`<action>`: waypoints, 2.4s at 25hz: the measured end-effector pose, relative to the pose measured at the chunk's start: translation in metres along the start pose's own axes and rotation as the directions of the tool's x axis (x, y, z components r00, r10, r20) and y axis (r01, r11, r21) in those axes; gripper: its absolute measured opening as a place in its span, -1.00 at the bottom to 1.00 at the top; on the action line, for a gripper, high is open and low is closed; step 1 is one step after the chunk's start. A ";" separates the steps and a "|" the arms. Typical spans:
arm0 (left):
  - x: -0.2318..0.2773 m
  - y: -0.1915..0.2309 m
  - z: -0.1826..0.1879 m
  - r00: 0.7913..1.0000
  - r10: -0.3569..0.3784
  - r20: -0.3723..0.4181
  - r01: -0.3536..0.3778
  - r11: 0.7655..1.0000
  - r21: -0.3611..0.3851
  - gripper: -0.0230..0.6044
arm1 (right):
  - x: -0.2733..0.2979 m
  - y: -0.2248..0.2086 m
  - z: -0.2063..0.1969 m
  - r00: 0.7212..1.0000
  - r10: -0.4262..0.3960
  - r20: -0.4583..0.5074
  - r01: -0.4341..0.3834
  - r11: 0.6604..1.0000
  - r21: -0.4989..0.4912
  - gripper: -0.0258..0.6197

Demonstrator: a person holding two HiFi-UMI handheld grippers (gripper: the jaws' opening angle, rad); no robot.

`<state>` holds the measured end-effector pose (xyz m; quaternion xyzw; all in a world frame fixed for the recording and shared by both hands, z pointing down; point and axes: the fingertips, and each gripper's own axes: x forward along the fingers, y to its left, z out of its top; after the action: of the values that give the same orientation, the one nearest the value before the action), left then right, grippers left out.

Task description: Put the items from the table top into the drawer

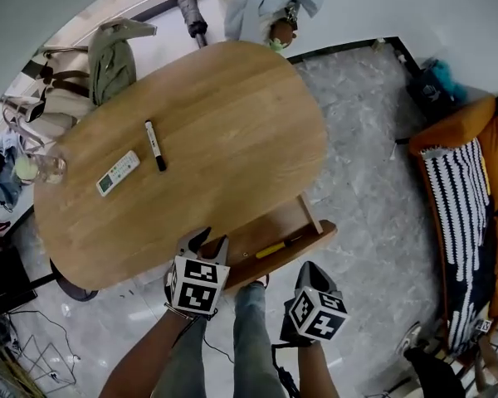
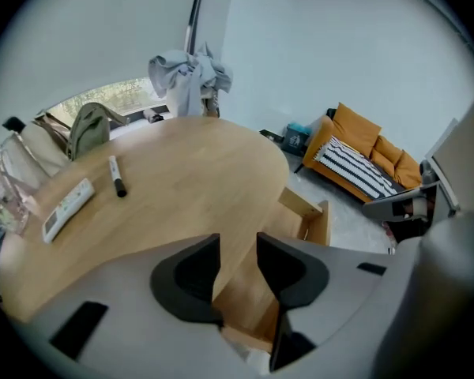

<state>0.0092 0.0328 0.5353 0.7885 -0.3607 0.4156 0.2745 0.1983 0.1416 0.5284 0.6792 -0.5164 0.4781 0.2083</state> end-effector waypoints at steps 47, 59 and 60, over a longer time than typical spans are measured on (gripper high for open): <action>0.034 0.234 0.081 0.955 0.293 0.038 -0.258 0.888 -0.380 -0.47 | 0.094 0.210 0.142 0.988 0.153 -0.003 -0.148 0.947 -0.285 -0.91; 0.057 0.252 0.090 0.944 0.329 -0.019 -0.308 0.861 -0.404 -0.47 | 0.098 0.198 0.140 0.990 0.137 -0.025 -0.139 0.950 -0.280 -0.91; 0.059 0.251 0.089 0.944 0.328 -0.028 -0.311 0.860 -0.405 -0.47 | 0.097 0.196 0.140 0.990 0.136 -0.026 -0.138 0.951 -0.278 -0.91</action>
<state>-0.1271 -0.2003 0.5740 0.6526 -0.5700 0.3550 0.3510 0.0831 -0.0907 0.5074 0.6043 -0.6237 0.4159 0.2699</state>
